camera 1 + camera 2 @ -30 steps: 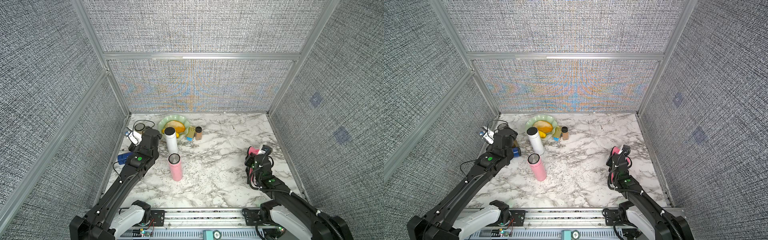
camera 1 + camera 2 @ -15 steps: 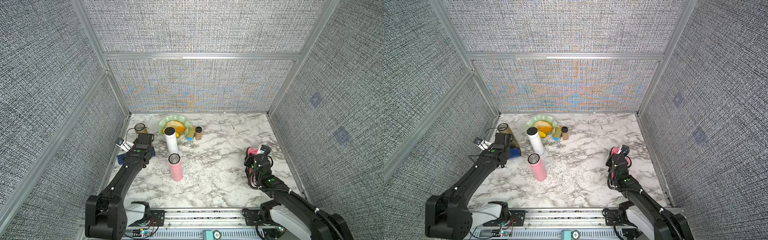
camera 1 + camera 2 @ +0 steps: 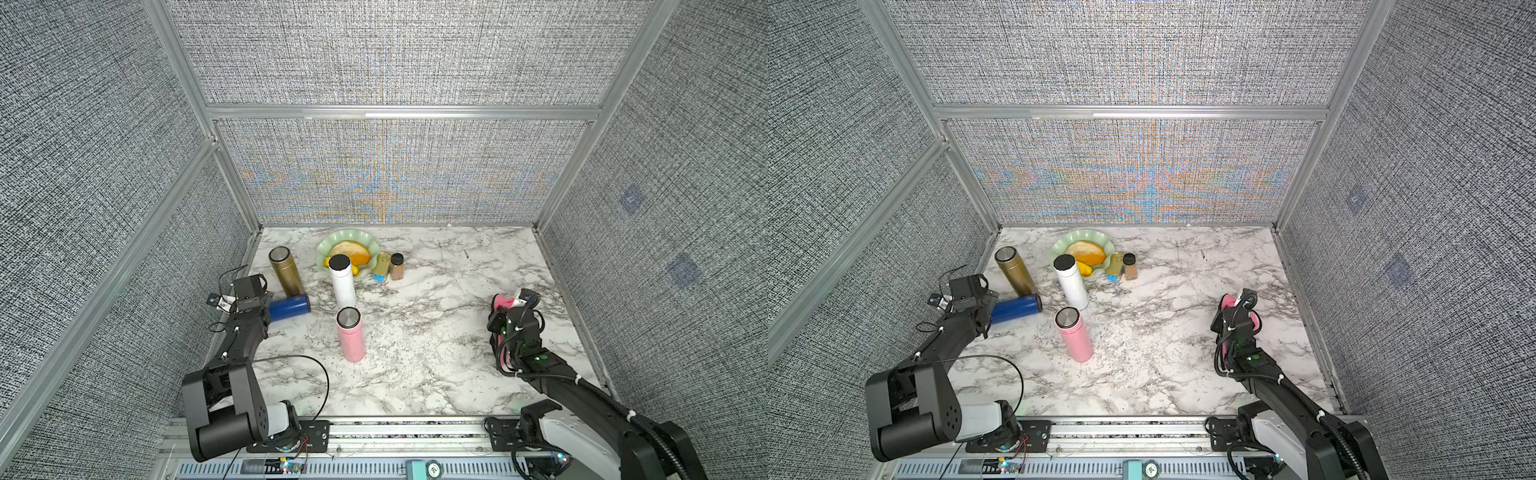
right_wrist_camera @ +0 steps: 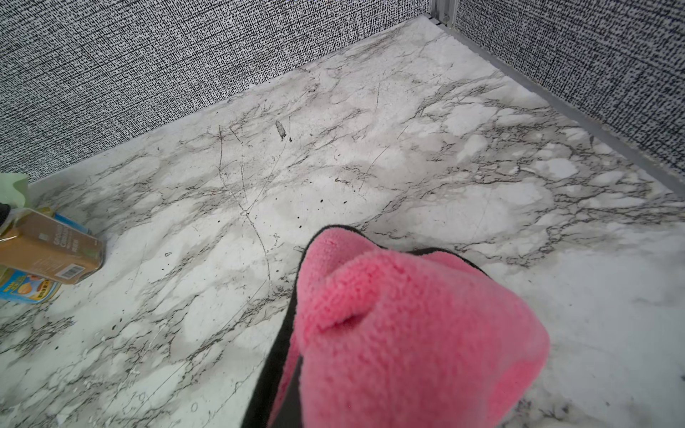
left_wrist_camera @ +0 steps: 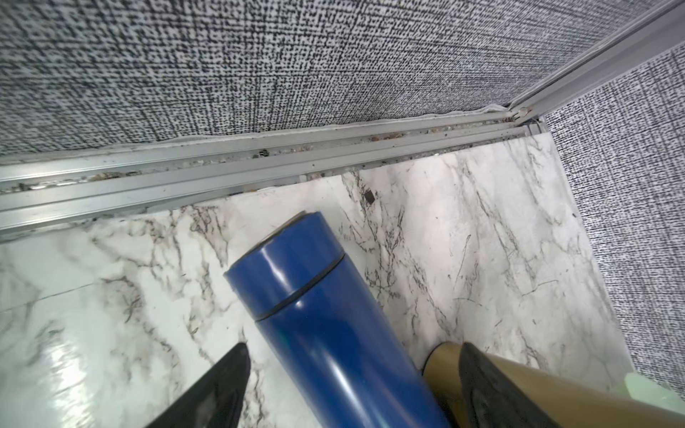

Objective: Wipe the surface of the thermos
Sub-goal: Pick up the thermos from the center of the board.

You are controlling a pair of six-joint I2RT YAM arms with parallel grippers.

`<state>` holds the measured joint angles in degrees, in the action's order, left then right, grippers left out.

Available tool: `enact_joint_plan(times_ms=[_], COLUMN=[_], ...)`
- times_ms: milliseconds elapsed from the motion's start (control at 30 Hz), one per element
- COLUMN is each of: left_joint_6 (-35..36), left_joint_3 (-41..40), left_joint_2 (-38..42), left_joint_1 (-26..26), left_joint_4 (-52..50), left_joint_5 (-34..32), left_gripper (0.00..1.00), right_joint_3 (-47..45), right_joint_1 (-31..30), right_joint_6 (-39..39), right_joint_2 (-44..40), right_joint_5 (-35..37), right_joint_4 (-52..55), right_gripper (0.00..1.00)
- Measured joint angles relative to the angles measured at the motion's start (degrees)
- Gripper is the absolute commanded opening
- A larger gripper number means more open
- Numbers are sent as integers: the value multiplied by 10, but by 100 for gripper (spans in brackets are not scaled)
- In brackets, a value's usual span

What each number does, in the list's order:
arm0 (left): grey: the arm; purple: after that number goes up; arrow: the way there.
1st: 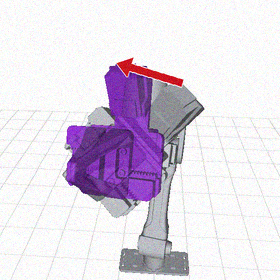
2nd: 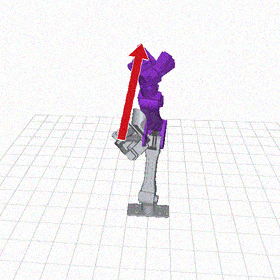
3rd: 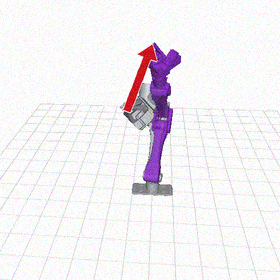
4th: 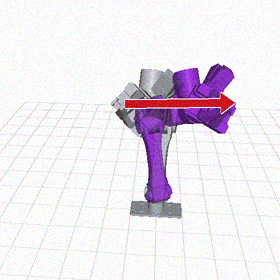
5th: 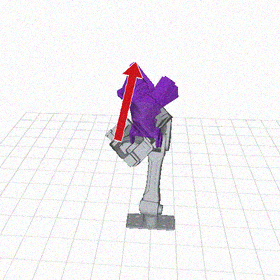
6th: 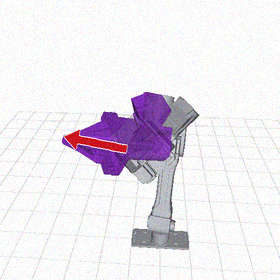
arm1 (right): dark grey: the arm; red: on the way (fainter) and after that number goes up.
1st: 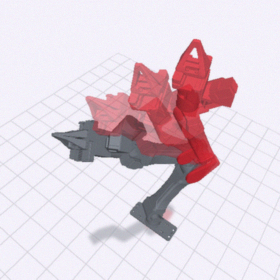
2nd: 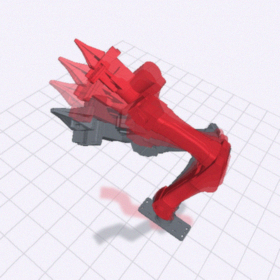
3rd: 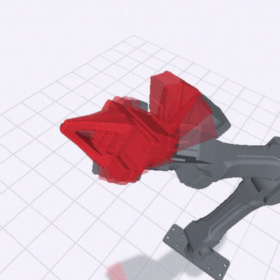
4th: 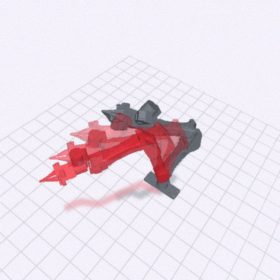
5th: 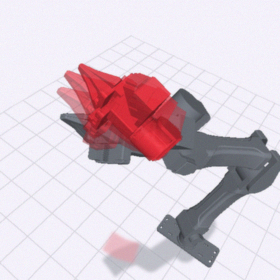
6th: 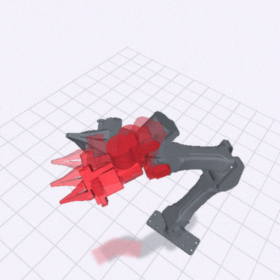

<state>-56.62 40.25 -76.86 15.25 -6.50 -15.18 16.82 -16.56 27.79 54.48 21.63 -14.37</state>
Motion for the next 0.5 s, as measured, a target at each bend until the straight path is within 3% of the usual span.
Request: enact_joint_plan(times_ms=[233, 500], left_joint_6=[-22, -43], left_joint_3=[51, 115], left_joint_2=[-87, -204], left_joint_1=[37, 45], left_joint_4=[-22, -61], left_joint_5=[35, 54], left_gripper=[86, 85], right_joint_3=[0, 5], right_joint_1=[0, 0], right_joint_6=[0, -2], right_joint_2=[-1, 2], right_joint_5=[-2, -10], right_joint_4=[0, 4], right_gripper=[0, 0])
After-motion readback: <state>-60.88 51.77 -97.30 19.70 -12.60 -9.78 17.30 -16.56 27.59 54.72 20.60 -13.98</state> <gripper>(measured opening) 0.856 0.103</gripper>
